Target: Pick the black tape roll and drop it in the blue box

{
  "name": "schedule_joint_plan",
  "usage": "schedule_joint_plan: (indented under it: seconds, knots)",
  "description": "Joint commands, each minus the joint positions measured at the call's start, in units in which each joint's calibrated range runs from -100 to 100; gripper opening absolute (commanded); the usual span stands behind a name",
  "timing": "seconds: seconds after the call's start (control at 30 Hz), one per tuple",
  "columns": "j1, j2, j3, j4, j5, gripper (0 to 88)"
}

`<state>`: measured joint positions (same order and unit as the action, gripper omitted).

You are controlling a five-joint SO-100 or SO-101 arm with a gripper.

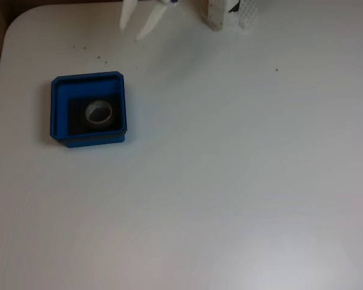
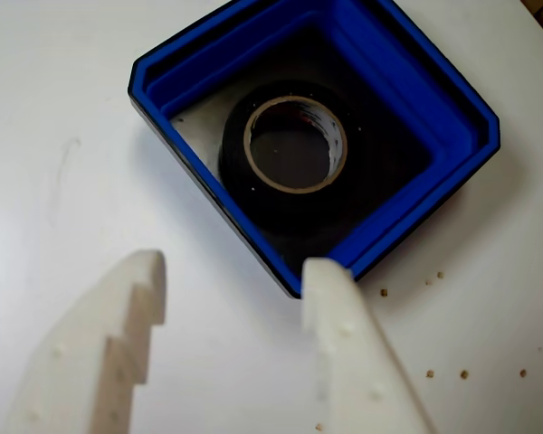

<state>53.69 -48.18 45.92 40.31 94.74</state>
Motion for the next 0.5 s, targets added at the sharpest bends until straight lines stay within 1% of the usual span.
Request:
schedule_joint_plan:
  seconds: [0.0, 0.47]
  knots:
    - [0.0, -8.5, 10.9, -4.8, 0.2, 13.0]
    - [-0.2, -40.4, 42.6, -5.5, 0.2, 13.0]
